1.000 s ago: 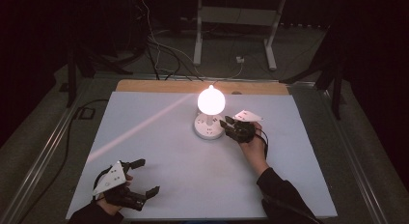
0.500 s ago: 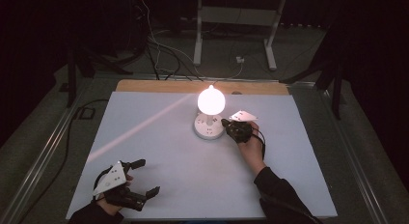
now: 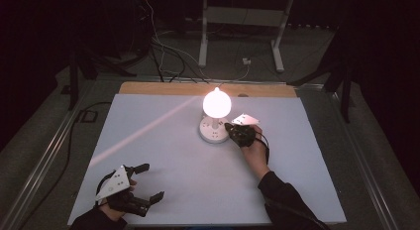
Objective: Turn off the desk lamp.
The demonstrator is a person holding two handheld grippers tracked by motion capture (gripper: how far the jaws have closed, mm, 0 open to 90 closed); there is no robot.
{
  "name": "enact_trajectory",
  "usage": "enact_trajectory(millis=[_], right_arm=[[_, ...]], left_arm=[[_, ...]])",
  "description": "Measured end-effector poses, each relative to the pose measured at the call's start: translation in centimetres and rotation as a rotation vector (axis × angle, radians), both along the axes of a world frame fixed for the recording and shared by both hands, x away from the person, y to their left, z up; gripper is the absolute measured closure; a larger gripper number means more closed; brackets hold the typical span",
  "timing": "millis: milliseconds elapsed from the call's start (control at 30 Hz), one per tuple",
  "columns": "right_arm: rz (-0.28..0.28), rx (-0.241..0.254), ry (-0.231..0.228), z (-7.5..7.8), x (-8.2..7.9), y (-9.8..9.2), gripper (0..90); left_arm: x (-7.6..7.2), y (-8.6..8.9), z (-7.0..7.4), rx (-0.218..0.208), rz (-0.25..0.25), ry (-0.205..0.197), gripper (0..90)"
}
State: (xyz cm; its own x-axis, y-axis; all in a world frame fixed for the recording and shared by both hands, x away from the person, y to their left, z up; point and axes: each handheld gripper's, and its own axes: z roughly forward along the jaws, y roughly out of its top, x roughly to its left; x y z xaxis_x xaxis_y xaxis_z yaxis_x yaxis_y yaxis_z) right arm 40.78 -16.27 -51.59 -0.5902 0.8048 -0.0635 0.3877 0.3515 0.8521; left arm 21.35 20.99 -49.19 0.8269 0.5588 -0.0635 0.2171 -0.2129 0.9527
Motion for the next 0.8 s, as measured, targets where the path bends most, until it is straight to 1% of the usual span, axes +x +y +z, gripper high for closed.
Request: enact_trajectory(millis=[33,167,233,433,467,567,600,667,800], right_arm=[[-0.003,-0.011,0.002,-0.11,0.01,0.13,89.8],[-0.003,-0.008,-0.002,-0.17,-0.01,0.14,89.8],[0.011,-0.006,-0.004,-0.24,-0.07,0.12,89.8],[0.007,-0.024,-0.009,-0.21,-0.11,0.27,90.0],[0.000,-0.017,0.001,-0.19,-0.10,0.21,90.0],[0.008,-0.008,-0.004,-0.31,-0.11,0.01,90.0],[0.000,0.015,0.003,-0.39,-0.14,-0.20,90.0],[0.006,0.005,0.003,-0.27,-0.13,-0.22,90.0],[0.007,0.013,-0.012,0.06,-0.12,-0.21,89.9]], left_arm=[[0.00,-0.01,0.00,0.001,0.000,0.000,0.6],[-0.01,-0.08,-0.04,0.012,-0.004,0.001,0.6],[0.00,-0.09,-0.02,0.011,-0.005,0.002,0.6],[-0.01,-0.07,-0.02,0.009,-0.004,0.001,0.5],[0.00,-0.08,-0.02,0.010,-0.005,0.002,0.5],[-0.03,-0.06,0.00,0.008,-0.003,0.001,0.6],[-0.02,-0.06,0.00,0.006,-0.002,0.001,0.6],[0.01,-0.04,-0.01,0.004,-0.002,0.002,0.6],[0.01,-0.03,0.00,0.002,-0.002,0.001,0.6]])
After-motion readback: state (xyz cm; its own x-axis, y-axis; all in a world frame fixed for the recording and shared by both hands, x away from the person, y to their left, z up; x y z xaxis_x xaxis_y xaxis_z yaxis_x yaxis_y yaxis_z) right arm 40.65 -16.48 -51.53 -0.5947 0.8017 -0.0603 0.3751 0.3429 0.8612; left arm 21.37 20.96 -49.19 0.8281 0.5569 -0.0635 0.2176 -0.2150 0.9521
